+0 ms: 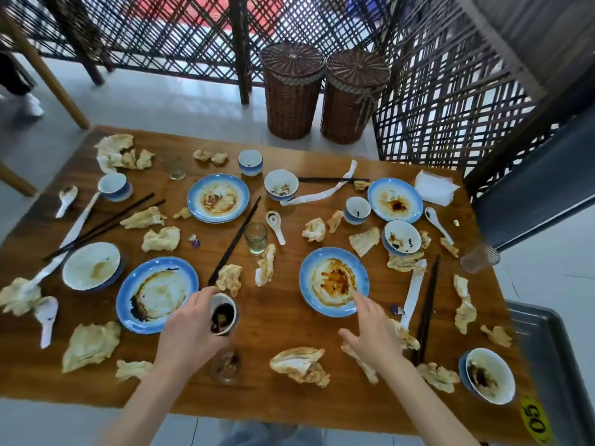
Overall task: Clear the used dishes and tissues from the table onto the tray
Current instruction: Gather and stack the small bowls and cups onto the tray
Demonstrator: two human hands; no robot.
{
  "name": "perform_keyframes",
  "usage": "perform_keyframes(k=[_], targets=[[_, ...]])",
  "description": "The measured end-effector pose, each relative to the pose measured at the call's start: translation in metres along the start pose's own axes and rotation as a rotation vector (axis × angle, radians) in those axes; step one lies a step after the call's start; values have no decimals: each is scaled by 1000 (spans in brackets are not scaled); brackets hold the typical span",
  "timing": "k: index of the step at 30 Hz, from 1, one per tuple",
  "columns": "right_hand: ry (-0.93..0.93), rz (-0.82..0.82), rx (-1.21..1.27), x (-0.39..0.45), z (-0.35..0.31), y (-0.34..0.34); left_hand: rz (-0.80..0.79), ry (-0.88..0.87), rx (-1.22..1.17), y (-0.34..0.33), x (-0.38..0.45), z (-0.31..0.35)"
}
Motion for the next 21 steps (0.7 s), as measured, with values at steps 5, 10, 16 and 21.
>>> perform_keyframes(k=[5, 10, 16, 21], targets=[[-6, 30, 24, 43, -8, 28, 26, -6, -6, 16, 32, 13], [-21, 77, 36, 89, -14, 52, 40, -65, -5, 28, 71, 42], [-35, 74, 34, 163, -10, 71, 68, -84, -26, 29, 117, 76], [-10, 89, -2, 224, -9, 86, 99, -61, -2, 28, 144, 94]])
Point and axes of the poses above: each hand's wrist, its own x-axis towards the middle knuckle, its own y-axis out of the back of the hand, z = x × y, the point moved 8 cm from there along x, towards the middle knuckle, and after that the axes turned 10 degrees about x, right-handed, at the moved point
